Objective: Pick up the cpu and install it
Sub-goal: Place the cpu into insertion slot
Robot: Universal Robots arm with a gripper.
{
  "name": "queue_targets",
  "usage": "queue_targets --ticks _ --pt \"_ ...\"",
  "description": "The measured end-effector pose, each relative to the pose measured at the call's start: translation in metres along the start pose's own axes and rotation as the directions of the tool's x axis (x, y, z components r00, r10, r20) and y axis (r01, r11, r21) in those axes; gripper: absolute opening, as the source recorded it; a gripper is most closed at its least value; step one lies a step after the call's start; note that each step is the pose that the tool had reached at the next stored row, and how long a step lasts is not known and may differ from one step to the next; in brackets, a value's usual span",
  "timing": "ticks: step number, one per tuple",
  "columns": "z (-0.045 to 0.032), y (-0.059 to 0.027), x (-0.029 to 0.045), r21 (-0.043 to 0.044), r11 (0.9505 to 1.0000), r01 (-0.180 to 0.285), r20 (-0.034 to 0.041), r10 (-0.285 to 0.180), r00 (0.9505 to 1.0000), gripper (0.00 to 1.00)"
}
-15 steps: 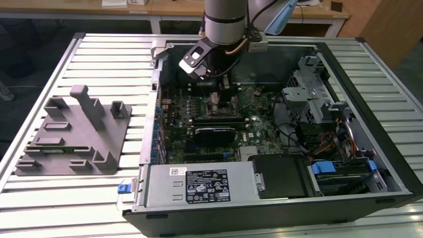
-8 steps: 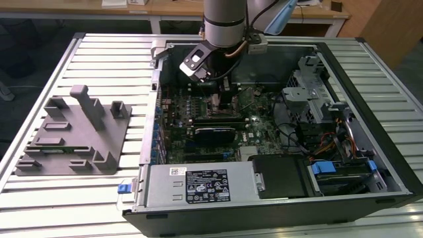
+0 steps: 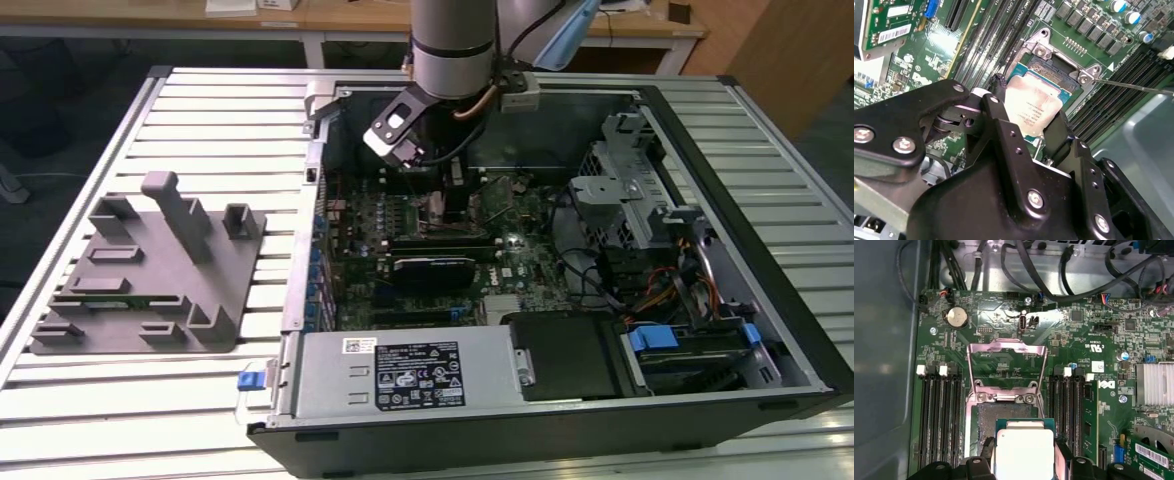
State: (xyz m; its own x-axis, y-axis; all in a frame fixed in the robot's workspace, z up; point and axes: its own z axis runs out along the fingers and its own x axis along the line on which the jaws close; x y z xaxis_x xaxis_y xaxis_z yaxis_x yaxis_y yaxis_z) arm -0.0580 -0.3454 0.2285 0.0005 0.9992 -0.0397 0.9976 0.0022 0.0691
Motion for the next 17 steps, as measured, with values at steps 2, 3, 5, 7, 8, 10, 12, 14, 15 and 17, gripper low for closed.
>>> queue_targets --ticks 2,3,5,7,8,10,12,14,15,17 --pt "0.0008 0.0011 0.0005 0.0005 0.9999 -0.012 0.0009 0.012 0.9999 0.54" --pt "0.0012 0.0015 0.0012 0.0006 0.9999 -0.016 0.0011 0.016 0.9999 0.54" --pt "0.0024 0.0021 0.0032 0.0006 0.9999 -0.017 0.0012 0.017 0.9999 0.54" --pt "0.0045 0.0022 0.0051 0.0006 0.9998 -0.018 0.001 0.018 0.9998 0.54" --pt "0.0056 0.0023 0.006 0.0006 0.9998 -0.018 0.0011 0.018 0.9998 0.54" --pt "0.0078 0.0024 0.0075 0.0008 0.9998 -0.02 0.0013 0.02 0.9998 0.54" --pt "0.0094 0.0025 0.0084 0.0007 0.9998 -0.02 0.0013 0.02 0.9998 0.54" --pt "0.011 0.0028 0.0091 0.0008 0.9998 -0.021 0.0014 0.021 0.9998 0.54" --pt "0.0119 0.003 0.0094 0.0008 0.9998 -0.021 0.0013 0.021 0.9998 0.54" --pt "0.0136 0.0037 0.01 0.0008 0.9998 -0.021 0.0014 0.021 0.9998 0.54"
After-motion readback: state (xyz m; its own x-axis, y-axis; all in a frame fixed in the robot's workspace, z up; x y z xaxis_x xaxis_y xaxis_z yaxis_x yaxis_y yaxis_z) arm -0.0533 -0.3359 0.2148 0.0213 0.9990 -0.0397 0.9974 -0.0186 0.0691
